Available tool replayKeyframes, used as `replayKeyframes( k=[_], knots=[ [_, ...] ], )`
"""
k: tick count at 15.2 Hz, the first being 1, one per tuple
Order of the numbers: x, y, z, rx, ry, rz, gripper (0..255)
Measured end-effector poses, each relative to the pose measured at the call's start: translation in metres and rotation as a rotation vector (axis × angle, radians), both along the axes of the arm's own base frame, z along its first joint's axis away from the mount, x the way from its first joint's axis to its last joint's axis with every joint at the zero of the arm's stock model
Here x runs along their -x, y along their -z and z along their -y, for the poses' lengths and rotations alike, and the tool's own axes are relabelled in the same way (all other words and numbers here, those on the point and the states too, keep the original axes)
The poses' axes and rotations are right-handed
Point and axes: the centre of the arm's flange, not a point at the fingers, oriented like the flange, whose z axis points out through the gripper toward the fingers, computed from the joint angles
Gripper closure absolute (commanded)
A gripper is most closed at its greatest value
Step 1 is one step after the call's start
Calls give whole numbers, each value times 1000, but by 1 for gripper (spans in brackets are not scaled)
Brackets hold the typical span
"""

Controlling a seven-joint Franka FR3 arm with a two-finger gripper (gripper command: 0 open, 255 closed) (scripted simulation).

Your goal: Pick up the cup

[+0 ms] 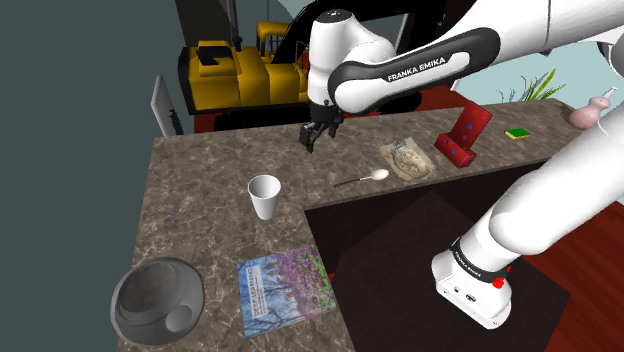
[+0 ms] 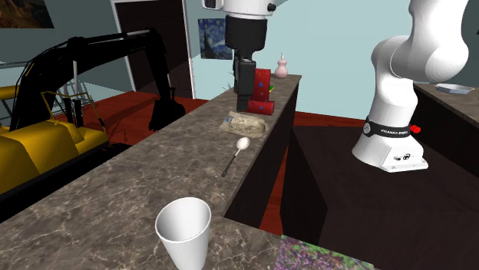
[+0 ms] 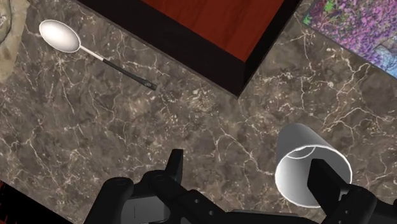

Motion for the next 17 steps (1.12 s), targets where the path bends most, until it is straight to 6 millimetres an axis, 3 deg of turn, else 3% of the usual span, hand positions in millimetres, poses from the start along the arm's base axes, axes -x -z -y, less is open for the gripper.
replayKeyframes(
  k=[17],
  knots=[
    [-85, 154, -141, 8, -2, -44, 0]
  ],
)
